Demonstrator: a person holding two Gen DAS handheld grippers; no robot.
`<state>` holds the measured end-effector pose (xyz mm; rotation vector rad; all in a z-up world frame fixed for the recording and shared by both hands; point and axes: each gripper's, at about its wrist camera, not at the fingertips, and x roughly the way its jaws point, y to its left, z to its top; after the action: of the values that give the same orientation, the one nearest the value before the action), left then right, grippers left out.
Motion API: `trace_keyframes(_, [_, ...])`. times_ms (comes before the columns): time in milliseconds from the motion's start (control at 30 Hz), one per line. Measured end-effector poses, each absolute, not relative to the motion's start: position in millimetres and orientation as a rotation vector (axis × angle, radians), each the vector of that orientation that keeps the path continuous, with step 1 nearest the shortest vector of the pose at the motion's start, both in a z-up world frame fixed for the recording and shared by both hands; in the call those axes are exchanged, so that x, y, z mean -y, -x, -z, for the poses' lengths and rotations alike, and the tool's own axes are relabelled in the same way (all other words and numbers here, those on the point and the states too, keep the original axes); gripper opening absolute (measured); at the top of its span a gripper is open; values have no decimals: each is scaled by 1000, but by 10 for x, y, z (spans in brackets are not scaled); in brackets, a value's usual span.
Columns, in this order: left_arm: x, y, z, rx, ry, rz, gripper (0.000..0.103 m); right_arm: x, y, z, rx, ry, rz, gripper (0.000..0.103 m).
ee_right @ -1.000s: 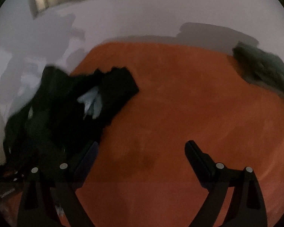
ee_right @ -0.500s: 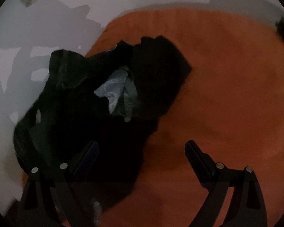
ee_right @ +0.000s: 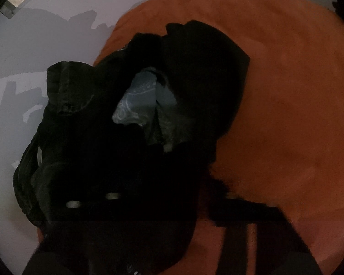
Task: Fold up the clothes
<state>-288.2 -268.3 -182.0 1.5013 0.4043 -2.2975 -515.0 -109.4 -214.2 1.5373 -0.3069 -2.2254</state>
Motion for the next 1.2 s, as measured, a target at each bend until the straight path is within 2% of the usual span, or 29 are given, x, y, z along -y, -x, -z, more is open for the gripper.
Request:
trace_keyframes(33, [2694,2878,1840,-412,-1508,2292,79,1090,5149,2135,290,-1533,2239,3])
trace_keyframes(300, [2662,2829,1922,-512,-1502,2295,79,505,4787,1697,425,-1268,2312,2])
trace_keyframes(533, [2402,2860,1937,-575,-1518,2334,79,-83,4112,1292,418,-1120,2344,2])
trace_keyframes(733, [2052,2907,1842,-512,-1506,2410,79,-710,3700,1229,468,-1108,2430,2])
trace_keyframes(867, [1666,2943,1856,-399,-1503,2496,79,-1118,3459,1232,505,-1143,2468,2])
trace_keyframes(1000, [1062,2929,2082,-241,-1569,2545,79,-1488,3215,1174,517,-1172,2485,2])
trace_keyframes(1100, [720,2843,2169,-247,-1599,2601,77,-1815,3062,1115,528,-1197,2516,2])
trace_keyframes(1133, [639,2816,2153,-270,-1607,2617,60,-1929,3033,1096,531,-1208,2535,2])
trace_keyframes(1167, [569,2794,2132,-294,-1619,2629,30,-2043,3004,1078,534,-1219,2553,2])
trace_keyframes(1200, [499,2771,2110,-319,-1630,2640,21,-2157,2975,1060,537,-1230,2572,2])
